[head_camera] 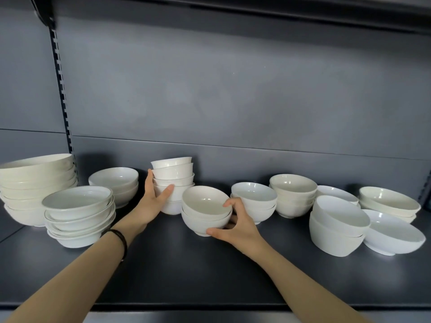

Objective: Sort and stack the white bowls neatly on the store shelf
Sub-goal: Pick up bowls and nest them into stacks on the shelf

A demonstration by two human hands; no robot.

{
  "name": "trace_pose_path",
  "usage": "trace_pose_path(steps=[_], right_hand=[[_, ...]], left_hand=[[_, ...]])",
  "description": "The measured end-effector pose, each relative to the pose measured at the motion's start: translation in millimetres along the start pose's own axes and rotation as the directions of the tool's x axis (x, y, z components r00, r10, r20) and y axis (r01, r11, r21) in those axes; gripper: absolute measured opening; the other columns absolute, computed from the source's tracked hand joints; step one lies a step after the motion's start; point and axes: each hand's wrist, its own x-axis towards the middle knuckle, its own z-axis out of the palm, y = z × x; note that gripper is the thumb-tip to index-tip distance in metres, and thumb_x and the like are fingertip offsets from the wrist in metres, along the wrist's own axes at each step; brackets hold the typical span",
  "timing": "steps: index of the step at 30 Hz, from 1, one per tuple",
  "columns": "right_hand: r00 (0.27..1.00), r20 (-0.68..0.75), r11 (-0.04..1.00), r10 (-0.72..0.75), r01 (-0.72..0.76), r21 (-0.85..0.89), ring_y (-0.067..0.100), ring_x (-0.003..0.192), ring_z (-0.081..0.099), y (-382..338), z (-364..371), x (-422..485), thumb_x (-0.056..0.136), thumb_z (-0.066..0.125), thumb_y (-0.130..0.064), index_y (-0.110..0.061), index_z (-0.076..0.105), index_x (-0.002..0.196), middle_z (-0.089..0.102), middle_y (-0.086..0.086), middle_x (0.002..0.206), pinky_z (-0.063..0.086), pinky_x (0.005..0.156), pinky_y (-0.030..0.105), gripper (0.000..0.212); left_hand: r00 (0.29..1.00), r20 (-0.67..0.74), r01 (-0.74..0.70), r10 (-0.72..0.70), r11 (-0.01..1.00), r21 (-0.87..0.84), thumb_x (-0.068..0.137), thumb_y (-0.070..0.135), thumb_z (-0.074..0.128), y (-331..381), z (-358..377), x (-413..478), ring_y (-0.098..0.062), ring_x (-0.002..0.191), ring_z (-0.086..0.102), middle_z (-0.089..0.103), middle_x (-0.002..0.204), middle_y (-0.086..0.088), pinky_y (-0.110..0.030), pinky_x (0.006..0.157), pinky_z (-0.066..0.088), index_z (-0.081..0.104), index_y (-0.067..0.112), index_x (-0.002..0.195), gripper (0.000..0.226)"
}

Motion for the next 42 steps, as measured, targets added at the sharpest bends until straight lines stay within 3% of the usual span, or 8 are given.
trace_pose_path(steps=[11,18,23,27,30,34,37,42], right_hand=[[0.997,-0.014,0.997,-0.073,0.073,-0.002,0.012,0.117,0.051,1,6,-4,0.062,0.088,-0.026,-0.045,0.036,0.114,0.042,-0.017,0.13,0.054,0.087,0.022,0.076],[0.997,-0.002,0.997,-0.081,0.081,-0.009,0.012,0.119,0.05,3,5,-5,0.066,0.087,-0.023,-0.043,0.034,0.117,0.041,-0.015,0.133,0.053,0.087,0.02,0.076],[0.997,0.014,0.997,-0.07,0.07,0.015,0.012,0.118,0.051,4,4,-5,0.068,0.086,-0.019,-0.045,0.033,0.117,0.04,-0.015,0.134,0.053,0.086,0.02,0.077],[0.997,0.054,0.997,-0.058,0.055,0.056,0.012,0.119,0.054,3,3,-4,0.068,0.086,-0.018,-0.046,0.033,0.121,0.042,-0.014,0.134,0.053,0.089,0.023,0.08],[0.997,0.069,0.997,-0.043,0.039,0.071,0.012,0.122,0.052,3,3,-2,0.063,0.087,-0.027,-0.05,0.032,0.125,0.043,-0.019,0.136,0.052,0.098,0.032,0.086],[0.996,0.091,0.995,0.007,-0.016,0.096,0.011,0.129,0.047,5,4,0,0.057,0.087,-0.037,-0.048,0.02,0.139,0.037,-0.025,0.139,0.047,0.105,0.037,0.106],[0.994,0.11,0.994,0.027,-0.038,0.103,0.011,0.131,0.046,5,5,-1,0.055,0.086,-0.039,-0.034,0.017,0.149,0.038,-0.017,0.145,0.046,0.106,0.038,0.117],[0.996,0.094,0.994,-0.005,-0.006,0.111,0.01,0.123,0.056,2,2,-1,0.06,0.088,-0.034,-0.03,0.043,0.137,0.058,-0.01,0.133,0.052,0.099,0.035,0.09]], left_hand=[[0.994,-0.104,0.001,-0.022,0.979,-0.204,0.088,0.013,0.068,2,14,12,-0.018,0.13,0.044,0.041,0.147,0.007,-0.051,0.105,0.041,0.015,0.037,0.146,0.083],[0.999,-0.042,-0.038,0.032,0.987,-0.155,0.082,0.015,0.075,-8,15,17,-0.017,0.135,0.039,0.034,0.151,0.012,-0.053,0.109,0.037,0.017,0.051,0.139,0.088],[0.995,-0.097,0.017,-0.02,0.999,-0.038,0.085,0.025,0.072,-4,19,1,-0.018,0.136,0.035,0.03,0.153,0.0,-0.043,0.114,0.03,0.003,0.032,0.151,0.096],[0.967,-0.244,0.081,-0.074,0.997,0.018,0.088,0.033,0.067,2,16,-25,-0.021,0.108,0.053,0.048,0.133,-0.013,-0.038,0.091,0.049,0.033,0.019,0.135,0.059],[0.995,-0.087,0.053,-0.053,0.999,-0.001,0.09,0.041,0.061,8,15,-41,-0.017,0.103,0.06,0.058,0.122,-0.01,-0.031,0.077,0.051,0.046,0.021,0.119,0.038],[0.955,0.295,-0.035,0.026,0.999,0.026,0.091,0.032,0.062,16,23,-57,-0.002,0.114,0.059,0.055,0.129,0.014,-0.023,0.088,0.052,0.041,0.045,0.131,0.047],[0.943,0.33,-0.061,0.054,0.998,0.011,0.085,0.017,0.07,13,29,-60,0.002,0.111,0.06,0.055,0.128,0.017,-0.014,0.084,0.049,0.037,0.045,0.133,0.064],[0.961,0.274,-0.041,0.041,0.999,-0.003,0.058,0.04,0.084,11,31,-60,-0.013,0.114,0.062,0.059,0.127,0.012,-0.018,0.083,0.052,0.045,0.037,0.131,0.082]])
